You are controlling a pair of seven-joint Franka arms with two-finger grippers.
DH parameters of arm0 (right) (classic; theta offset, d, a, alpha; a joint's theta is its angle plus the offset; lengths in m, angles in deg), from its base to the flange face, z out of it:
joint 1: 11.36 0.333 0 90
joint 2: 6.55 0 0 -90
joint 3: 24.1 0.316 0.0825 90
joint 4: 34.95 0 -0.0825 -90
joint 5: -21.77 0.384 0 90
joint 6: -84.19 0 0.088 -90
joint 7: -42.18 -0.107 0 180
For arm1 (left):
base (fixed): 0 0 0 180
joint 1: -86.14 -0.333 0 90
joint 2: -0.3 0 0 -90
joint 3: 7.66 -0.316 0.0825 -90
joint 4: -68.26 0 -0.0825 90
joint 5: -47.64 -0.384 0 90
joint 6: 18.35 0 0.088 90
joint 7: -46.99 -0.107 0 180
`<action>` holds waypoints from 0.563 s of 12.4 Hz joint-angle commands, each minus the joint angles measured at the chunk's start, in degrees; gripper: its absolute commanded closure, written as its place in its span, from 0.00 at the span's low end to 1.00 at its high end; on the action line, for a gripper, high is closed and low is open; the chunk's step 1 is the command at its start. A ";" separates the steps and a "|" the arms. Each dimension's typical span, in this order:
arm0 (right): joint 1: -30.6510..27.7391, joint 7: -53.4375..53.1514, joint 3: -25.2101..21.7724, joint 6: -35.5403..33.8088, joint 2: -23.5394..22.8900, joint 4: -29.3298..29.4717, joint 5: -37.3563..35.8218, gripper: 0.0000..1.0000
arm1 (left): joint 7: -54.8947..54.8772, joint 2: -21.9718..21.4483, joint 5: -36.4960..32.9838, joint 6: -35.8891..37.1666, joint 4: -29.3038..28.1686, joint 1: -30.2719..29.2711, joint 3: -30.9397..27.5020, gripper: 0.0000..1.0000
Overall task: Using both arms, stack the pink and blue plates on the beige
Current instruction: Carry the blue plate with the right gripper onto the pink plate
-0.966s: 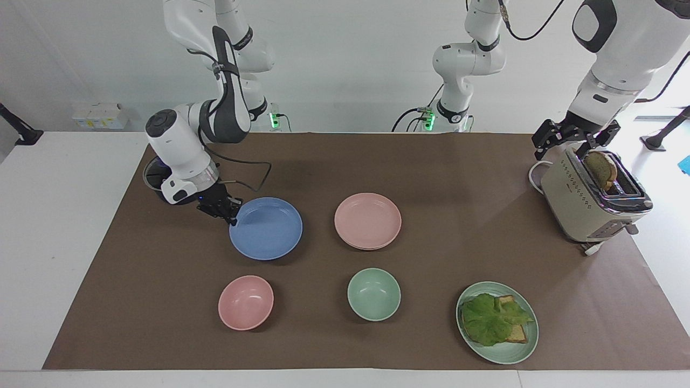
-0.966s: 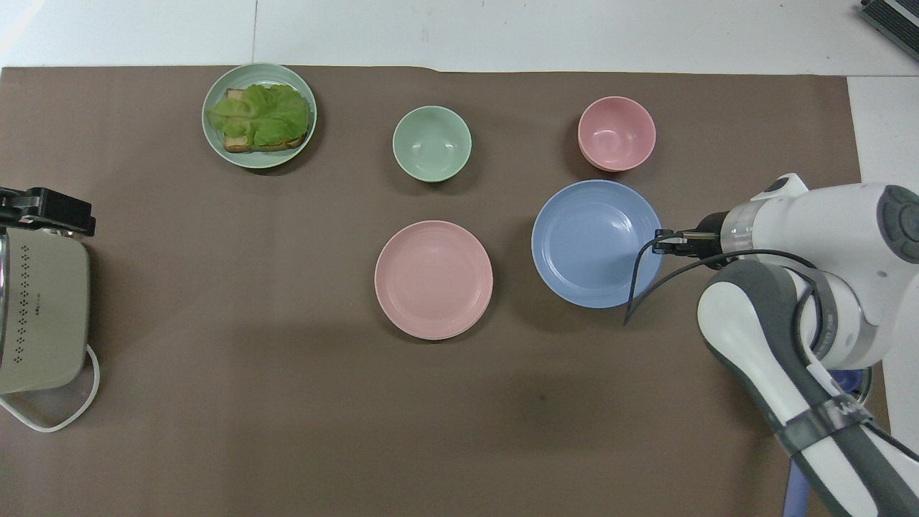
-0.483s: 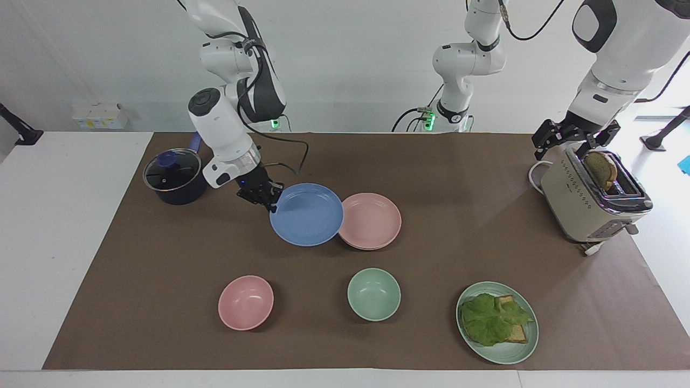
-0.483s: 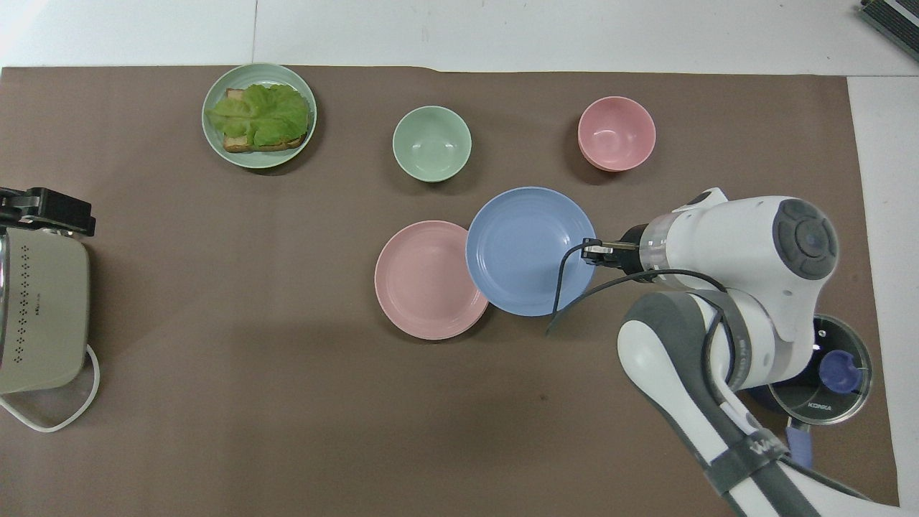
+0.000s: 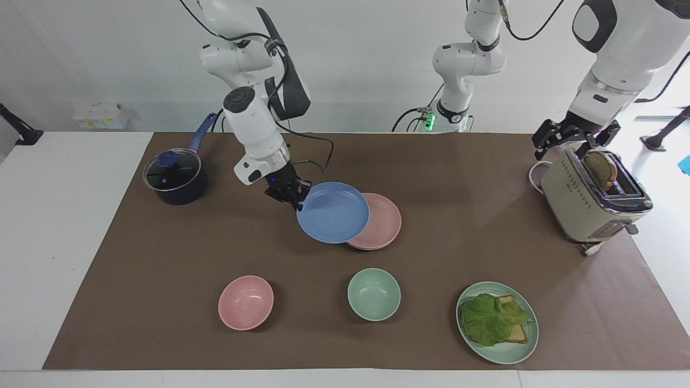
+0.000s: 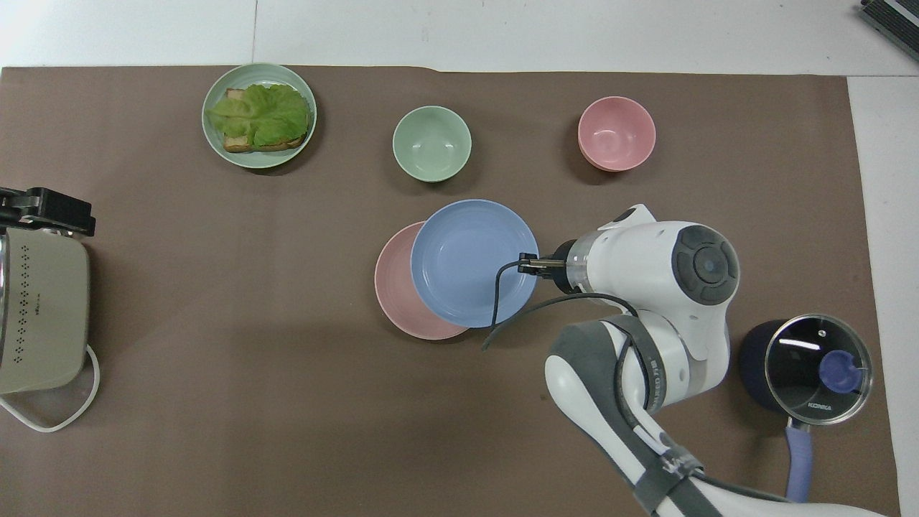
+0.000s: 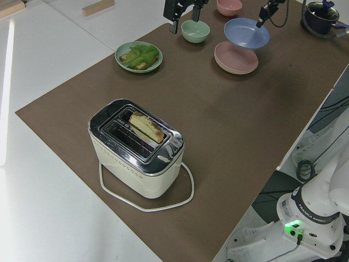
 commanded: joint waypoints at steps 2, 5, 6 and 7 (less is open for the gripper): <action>3.60 -2.88 0.01 5.43 -3.55 0.33 1.44 1.00 | -0.58 -0.66 -0.60 0.85 -0.19 -0.54 0.43 0.00; 4.57 -3.05 0.01 8.78 -6.37 1.46 1.35 1.00 | -0.59 -0.66 -0.60 0.85 -0.19 -0.54 0.43 0.00; 4.75 -3.06 0.01 8.69 -6.90 1.64 1.35 1.00 | -0.50 -0.66 -0.60 0.85 -0.19 -0.62 0.43 0.00; 4.84 -2.97 0.01 8.69 -7.16 1.56 1.44 1.00 | -0.50 -0.66 -0.60 0.85 -0.19 -0.54 0.43 0.00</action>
